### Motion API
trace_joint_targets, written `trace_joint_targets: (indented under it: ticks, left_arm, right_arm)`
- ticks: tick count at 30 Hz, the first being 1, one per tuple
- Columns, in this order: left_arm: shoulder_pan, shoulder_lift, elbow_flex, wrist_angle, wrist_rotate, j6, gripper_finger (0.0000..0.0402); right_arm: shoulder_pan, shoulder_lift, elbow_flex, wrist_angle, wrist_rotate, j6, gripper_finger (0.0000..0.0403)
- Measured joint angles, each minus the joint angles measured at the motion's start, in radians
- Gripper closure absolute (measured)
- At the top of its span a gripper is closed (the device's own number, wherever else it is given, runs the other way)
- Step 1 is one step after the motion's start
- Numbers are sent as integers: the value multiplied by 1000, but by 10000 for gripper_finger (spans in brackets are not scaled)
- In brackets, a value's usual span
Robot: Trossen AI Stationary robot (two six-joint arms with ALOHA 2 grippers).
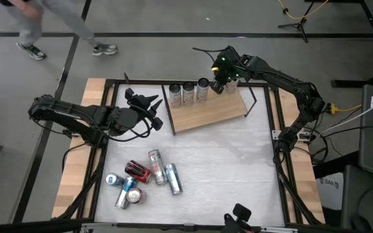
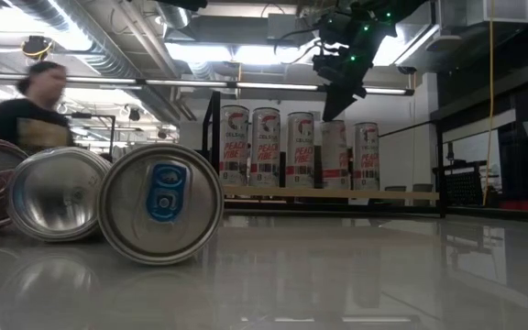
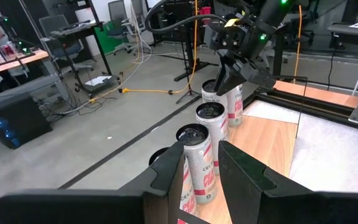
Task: Place canned beverage on shelf
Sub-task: Put the white pink soda can on the shelf aligned with the other white pink soda cans
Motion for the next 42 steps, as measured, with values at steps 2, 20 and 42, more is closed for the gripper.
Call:
trace_joint_targets:
  ticks: [2, 20, 42]
  left_arm:
    - [0, 0, 0, 0, 0, 0, 310]
    - [0, 0, 0, 0, 0, 0, 310]
    - [155, 5, 0, 1, 201, 0, 310]
  right_arm:
    - [0, 0, 0, -4, 0, 0, 337]
    - [0, -2, 0, -23, 2, -1, 337]
    - [0, -2, 0, -12, 3, 56, 337]
